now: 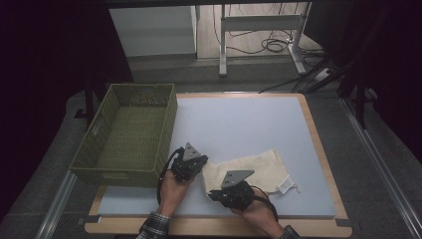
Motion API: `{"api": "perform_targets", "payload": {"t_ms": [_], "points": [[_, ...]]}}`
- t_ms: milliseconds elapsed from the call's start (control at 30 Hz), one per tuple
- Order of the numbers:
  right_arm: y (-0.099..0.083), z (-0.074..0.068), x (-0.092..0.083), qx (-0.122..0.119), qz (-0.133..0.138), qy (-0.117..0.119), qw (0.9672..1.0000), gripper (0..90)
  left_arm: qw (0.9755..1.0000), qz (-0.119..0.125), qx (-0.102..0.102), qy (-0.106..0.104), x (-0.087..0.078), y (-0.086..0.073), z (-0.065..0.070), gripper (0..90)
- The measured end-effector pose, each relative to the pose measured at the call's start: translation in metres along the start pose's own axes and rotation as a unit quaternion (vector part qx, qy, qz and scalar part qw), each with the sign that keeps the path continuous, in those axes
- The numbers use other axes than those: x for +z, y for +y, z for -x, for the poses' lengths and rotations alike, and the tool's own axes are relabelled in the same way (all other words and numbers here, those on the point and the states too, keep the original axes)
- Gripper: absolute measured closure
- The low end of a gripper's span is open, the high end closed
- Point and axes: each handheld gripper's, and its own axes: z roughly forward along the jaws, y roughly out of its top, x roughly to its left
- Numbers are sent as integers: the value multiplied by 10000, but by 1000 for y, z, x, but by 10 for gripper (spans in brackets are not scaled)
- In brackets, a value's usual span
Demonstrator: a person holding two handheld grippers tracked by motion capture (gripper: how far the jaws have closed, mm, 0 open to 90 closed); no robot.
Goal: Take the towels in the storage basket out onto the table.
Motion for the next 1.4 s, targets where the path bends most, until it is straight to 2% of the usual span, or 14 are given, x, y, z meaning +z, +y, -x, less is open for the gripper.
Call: {"api": "perform_targets", "payload": {"t_ms": [167,600,767,1067,1400], "points": [[-3,6,-11,52,38,-109,9999,854,9999,-36,152,-31,8,9,6,868],[-23,25,-42,341,129,-466,9982,854,9993,80,290,-226,28,32,18,867],[-32,33,-53,463,154,-576,9971,853,9983,116,469,-314,41,43,26,867],[-49,47,-77,724,274,-796,9938,853,9966,180,647,-471,64,63,41,866],[-67,61,-106,977,376,-1118,9882,853,9944,235,786,-672,86,86,56,864]]}}
